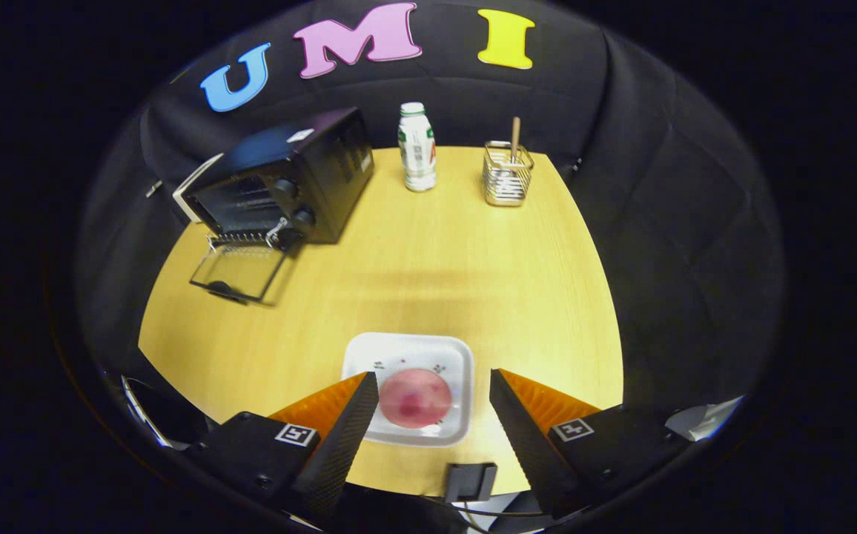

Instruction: Open the toaster oven, put the food inside, and close the toaster oven door.

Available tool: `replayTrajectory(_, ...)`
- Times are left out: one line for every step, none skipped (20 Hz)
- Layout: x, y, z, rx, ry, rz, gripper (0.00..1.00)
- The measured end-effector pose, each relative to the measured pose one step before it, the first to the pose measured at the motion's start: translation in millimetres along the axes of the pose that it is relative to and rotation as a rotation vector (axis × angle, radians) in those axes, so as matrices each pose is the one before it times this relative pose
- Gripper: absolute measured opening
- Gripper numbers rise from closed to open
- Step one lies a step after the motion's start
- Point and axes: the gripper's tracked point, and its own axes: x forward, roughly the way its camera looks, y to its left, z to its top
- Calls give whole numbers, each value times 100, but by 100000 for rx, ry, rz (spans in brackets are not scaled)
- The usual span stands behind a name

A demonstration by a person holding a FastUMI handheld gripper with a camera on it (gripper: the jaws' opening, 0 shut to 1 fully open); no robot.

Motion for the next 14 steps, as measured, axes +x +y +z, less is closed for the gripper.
replayTrajectory(1005, -513, -914, 950, 3855, 1510, 99)
replayTrajectory(916, -551, -799, 1178, 4873, 1445, 99)
replayTrajectory(1017, -324, -935, 1409, 4828, 1395, 96)
replayTrajectory(1046, -261, -632, 1008, 4119, 1015, 94)
replayTrajectory(1010, -208, -566, 312, 3067, 1020, 92)
replayTrajectory(887, -430, -284, -59, 1850, -450, 88)
replayTrajectory(748, -559, -145, -31, 1519, -824, 78)
replayTrajectory(534, -53, 163, 314, 1013, 898, 73)
replayTrajectory(378, -7, 22, 268, 903, 899, 62)
replayTrajectory(376, 44, 59, 325, 1420, 834, 56)
replayTrajectory(204, 23, -78, -102, 1512, 626, 55)
replayTrajectory(243, 19, -55, 109, 1342, 603, 55)
replayTrajectory(381, 103, -292, -69, 1806, 885, 55)
replayTrajectory(234, -126, -362, -273, 2691, 427, 55)
